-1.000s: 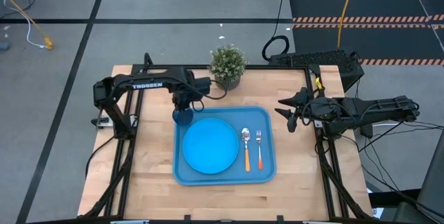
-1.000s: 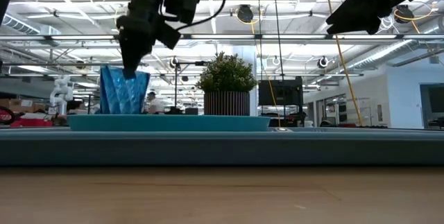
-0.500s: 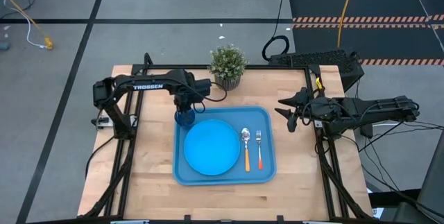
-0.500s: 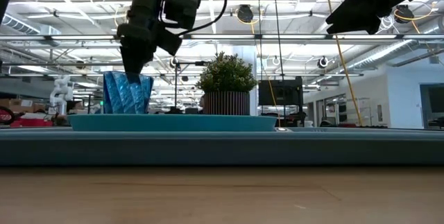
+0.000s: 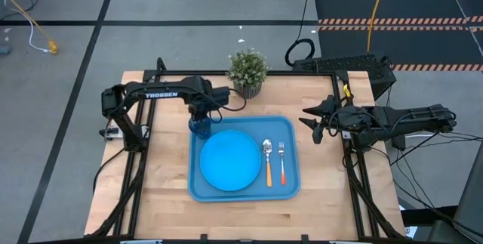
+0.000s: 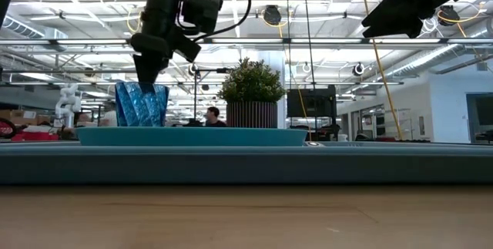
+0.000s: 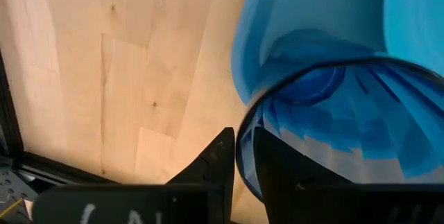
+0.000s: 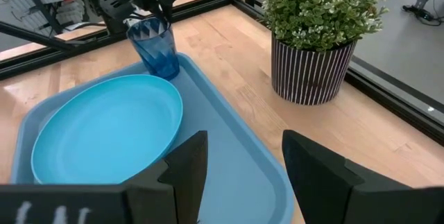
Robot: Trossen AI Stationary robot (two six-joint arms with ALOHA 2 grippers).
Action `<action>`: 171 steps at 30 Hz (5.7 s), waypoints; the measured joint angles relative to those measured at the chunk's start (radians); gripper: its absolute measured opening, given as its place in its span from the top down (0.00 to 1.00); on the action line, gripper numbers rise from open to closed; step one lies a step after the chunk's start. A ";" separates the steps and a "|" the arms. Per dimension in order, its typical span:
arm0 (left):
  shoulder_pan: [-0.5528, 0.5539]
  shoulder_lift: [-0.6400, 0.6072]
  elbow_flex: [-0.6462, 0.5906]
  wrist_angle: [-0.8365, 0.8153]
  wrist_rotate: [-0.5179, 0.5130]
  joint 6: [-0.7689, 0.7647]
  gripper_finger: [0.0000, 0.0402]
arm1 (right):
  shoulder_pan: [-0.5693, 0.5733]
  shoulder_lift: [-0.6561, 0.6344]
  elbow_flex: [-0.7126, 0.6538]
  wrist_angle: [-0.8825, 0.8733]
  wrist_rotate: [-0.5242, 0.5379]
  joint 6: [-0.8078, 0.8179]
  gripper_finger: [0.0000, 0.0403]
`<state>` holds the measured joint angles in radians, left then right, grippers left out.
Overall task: Pick and place plate/cup/fork/spoon on tray
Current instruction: Put the blue cup on the top left of the blue plate on the blue tray, then adjust the blue plate on the blue tray
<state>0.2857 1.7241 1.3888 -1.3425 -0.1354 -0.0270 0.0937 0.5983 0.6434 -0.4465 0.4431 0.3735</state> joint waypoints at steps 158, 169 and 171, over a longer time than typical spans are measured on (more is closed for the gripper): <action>-0.647 -1.047 -0.983 1.272 -0.598 -0.096 0.99 | -0.126 1.171 0.484 0.171 -0.269 -0.077 1.00; -0.647 -1.046 -0.983 1.266 -0.598 -0.095 0.99 | -0.125 1.171 0.422 0.253 -0.290 -0.037 1.00; -0.647 -1.046 -0.983 1.266 -0.598 -0.098 0.98 | -0.124 1.171 0.418 0.254 -0.291 -0.033 1.00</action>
<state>-0.3614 0.6785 0.4061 -0.0768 -0.7334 -0.1248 -0.0303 1.7695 1.0610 -0.1924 0.1516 0.3408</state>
